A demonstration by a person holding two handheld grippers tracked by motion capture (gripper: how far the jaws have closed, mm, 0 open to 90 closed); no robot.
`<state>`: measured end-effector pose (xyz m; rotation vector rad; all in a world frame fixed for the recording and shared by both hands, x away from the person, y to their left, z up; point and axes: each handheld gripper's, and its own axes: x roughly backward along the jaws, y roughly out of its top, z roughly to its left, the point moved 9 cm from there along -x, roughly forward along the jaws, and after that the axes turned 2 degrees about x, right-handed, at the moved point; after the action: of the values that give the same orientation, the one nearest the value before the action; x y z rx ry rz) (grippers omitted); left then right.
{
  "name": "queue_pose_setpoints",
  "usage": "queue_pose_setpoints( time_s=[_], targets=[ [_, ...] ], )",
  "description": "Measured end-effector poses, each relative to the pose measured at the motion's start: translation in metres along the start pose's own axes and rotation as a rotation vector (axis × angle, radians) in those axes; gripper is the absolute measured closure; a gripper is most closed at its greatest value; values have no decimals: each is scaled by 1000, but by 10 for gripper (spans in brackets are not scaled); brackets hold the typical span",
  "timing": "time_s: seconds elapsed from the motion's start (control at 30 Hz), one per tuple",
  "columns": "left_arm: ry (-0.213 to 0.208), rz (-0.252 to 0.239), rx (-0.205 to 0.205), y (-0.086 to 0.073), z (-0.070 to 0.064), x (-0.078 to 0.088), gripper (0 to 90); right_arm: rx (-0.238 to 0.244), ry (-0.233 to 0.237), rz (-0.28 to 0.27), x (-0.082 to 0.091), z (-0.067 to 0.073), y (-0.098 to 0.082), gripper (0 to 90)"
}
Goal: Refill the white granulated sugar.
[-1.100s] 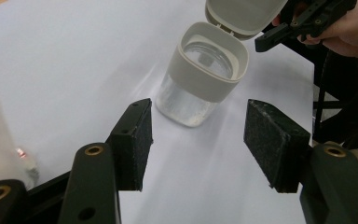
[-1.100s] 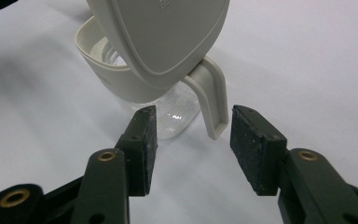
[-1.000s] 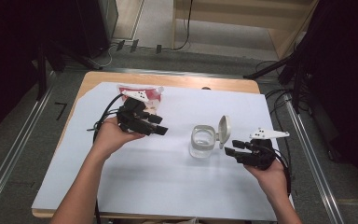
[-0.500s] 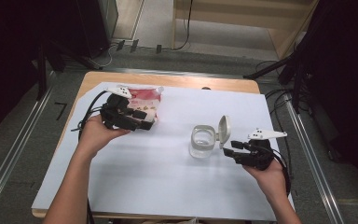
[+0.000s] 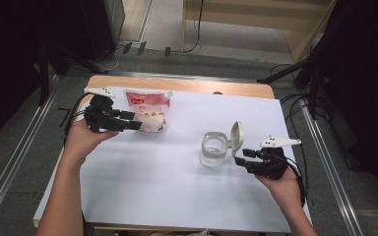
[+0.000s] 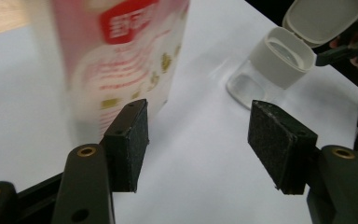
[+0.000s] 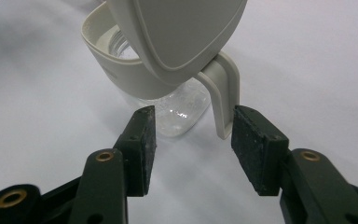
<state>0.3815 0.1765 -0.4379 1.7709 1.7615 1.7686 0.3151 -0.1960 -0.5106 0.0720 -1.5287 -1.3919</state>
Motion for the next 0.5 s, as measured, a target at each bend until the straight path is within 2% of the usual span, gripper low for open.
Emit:
queue_pose_setpoints(
  time_s=[0.13,0.2,0.33,0.5],
  targets=[
    [20,0,26,-2,11,3,372,1,1,1,-1,1,0,506],
    [31,27,29,-5,15,4,372,5,-1,4,-1,0,0,506],
    [40,8,50,-4,26,6,372,5,3,5,-1,1,-1,506],
    [70,-6,19,4,33,4,362,6,2,7,-1,2,-3,506]
  ],
)
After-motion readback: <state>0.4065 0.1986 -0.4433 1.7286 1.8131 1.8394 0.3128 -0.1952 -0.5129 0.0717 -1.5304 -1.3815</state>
